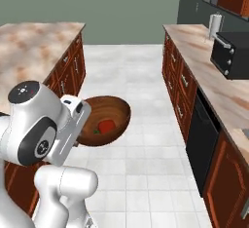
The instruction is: Pick the bell pepper from the cabinet and place it in the bowl. Then pick the bowl and place it in the sink. Then turn on the sink facuet.
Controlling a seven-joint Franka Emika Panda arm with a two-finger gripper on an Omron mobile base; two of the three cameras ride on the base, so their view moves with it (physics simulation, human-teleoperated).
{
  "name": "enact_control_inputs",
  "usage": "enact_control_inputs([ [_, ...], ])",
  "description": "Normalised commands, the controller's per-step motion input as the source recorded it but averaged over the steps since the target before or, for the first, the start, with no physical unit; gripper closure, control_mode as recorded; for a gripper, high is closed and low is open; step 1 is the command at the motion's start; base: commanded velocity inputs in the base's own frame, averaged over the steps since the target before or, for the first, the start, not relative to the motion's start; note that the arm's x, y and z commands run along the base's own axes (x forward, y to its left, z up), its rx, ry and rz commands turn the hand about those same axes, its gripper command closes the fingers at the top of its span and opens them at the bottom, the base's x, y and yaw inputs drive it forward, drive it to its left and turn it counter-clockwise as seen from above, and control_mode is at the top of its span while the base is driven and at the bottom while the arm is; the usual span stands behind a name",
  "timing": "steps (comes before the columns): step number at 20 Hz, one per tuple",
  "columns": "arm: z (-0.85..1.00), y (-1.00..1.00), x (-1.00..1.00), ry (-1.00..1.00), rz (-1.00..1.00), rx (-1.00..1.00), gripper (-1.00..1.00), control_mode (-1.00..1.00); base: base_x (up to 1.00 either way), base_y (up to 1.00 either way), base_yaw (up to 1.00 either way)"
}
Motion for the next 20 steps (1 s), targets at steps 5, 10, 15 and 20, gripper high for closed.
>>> enact_control_inputs([
  [5,0.0,0.0,0.0,0.0,0.0,0.0,1.0,1.0,0.0,-0.39,-0.67],
  [10,0.0,0.0,0.0,0.0,0.0,0.0,1.0,1.0,0.0,-0.35,-0.84],
  [15,0.0,0.0,0.0,0.0,0.0,0.0,1.0,1.0,0.02,-0.26,-0.85],
  [20,0.0,0.0,0.0,0.0,0.0,0.0,1.0,1.0,0.3,-0.11,-0.78],
])
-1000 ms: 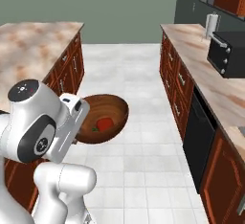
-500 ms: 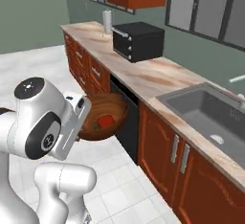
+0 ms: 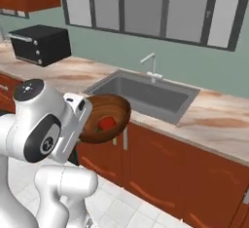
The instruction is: Pick the bell pepper from the cabinet and place it in the bowl. Then pick the bowl and place it in the sink. Then turn on the sink facuet.
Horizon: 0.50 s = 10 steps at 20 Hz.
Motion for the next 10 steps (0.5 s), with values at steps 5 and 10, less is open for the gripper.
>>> enact_control_inputs([
  [5,0.0,0.0,0.0,0.0,0.0,0.0,1.0,1.0,0.78,0.04,-0.58],
  [10,0.0,0.0,0.0,0.0,0.0,0.0,1.0,1.0,0.7,0.12,-0.31],
])
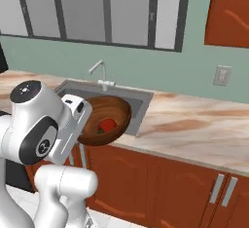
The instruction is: Pick the bell pepper from the cabinet and place it in the bowl. Then pick the bowl and place it in the sink. Then turn on the sink facuet.
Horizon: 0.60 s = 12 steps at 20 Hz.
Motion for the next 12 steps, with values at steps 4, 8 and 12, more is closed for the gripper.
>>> enact_control_inputs([
  [4,0.0,0.0,0.0,0.0,0.0,0.0,1.0,1.0,0.21,0.52,-0.4],
  [8,0.0,0.0,0.0,0.0,0.0,0.0,1.0,1.0,0.46,0.7,-0.4],
  [12,0.0,0.0,0.0,0.0,0.0,0.0,1.0,1.0,0.63,0.75,-0.27],
])
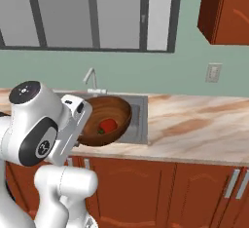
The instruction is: Pick the bell pepper from the cabinet and place it in the bowl. Then pick the bowl and place it in the sink. Then turn on the sink facuet.
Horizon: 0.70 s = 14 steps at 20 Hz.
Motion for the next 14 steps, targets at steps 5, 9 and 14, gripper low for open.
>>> enact_control_inputs([
  [5,0.0,0.0,0.0,0.0,0.0,0.0,1.0,1.0,0.54,0.26,-0.06],
  [9,0.0,0.0,0.0,0.0,0.0,0.0,1.0,1.0,0.57,0.01,0.0],
  [14,0.0,0.0,0.0,0.0,0.0,0.0,1.0,1.0,0.35,0.0,0.11],
])
